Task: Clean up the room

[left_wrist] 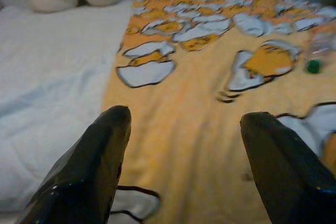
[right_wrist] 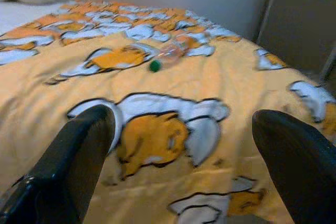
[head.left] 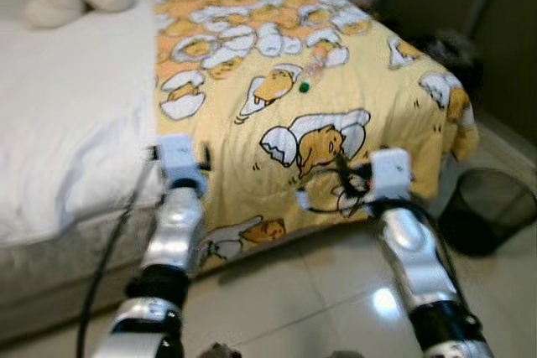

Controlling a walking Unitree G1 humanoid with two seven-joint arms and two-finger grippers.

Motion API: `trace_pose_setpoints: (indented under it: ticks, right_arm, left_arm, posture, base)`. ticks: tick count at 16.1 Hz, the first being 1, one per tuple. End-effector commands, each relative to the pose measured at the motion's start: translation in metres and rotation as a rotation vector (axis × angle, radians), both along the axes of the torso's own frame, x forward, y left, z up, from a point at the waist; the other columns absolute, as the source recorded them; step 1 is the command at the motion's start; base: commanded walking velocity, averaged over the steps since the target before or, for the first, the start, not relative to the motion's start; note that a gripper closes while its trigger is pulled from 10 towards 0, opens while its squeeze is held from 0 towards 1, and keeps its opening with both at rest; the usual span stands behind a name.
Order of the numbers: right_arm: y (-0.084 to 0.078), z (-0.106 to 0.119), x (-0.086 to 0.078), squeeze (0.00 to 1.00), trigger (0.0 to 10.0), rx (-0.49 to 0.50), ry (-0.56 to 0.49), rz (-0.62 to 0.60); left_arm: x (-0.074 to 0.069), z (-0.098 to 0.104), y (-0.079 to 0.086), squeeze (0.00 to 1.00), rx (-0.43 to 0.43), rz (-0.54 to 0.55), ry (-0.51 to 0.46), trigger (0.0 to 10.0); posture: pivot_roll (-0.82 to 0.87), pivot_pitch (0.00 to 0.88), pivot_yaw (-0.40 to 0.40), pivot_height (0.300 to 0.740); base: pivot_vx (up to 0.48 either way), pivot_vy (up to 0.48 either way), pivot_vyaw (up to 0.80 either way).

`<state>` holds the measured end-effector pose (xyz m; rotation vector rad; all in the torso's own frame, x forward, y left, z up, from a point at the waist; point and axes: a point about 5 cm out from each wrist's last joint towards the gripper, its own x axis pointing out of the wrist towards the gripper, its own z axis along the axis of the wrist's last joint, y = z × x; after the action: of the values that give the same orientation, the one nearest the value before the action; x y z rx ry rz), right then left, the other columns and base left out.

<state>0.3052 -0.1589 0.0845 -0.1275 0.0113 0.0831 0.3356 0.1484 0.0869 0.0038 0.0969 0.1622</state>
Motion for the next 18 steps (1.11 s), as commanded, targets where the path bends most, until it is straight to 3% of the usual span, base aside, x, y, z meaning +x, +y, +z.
trace_pose_setpoints:
  ticks: [1,8,9,10,13,18]
  right_arm:
    - [0.006,0.002,0.002,0.32,10.0,0.012,-0.006,0.019]
    - [0.002,-0.002,0.000,0.44,10.0,-0.022,0.007,0.006]
    - [0.001,-0.004,-0.001,0.44,10.0,-0.024,0.016,-0.003]
    - [0.000,-0.006,-0.001,0.45,10.0,-0.009,0.028,-0.029]
    - [0.000,-0.004,0.001,0.36,10.0,-0.010,0.020,-0.050]
    - [0.001,-0.003,0.002,0.36,10.0,-0.023,0.006,-0.042]
  left_arm:
    - [0.003,0.006,0.006,0.00,0.017,0.016,-0.022,10.0]
    - [0.005,0.004,0.001,0.00,0.027,-0.022,-0.004,10.0]
    - [0.006,0.007,-0.004,0.00,0.044,-0.041,-0.021,10.0]
    - [0.007,0.007,-0.007,0.00,0.160,-0.052,-0.009,10.0]
    - [0.008,0.008,-0.014,0.00,0.051,-0.103,-0.010,10.0]
    - [0.010,0.011,-0.019,0.00,0.021,-0.145,-0.028,10.0]
  posture:
    - [-0.22,0.000,0.095,0.740]
    - [-0.22,0.000,0.107,0.740]
    - [-0.22,0.000,0.107,0.740]
    - [-0.23,0.000,0.110,0.740]
    - [-0.23,0.000,0.115,0.740]
    - [-0.23,0.000,0.110,0.740]
  base:
    - [0.000,-0.416,0.42]
    - [0.108,-0.412,0.35]
    - [0.000,-0.412,0.40]
    - [0.000,0.000,0.00]
    - [0.303,0.000,0.00]
    - [0.454,0.000,0.00]
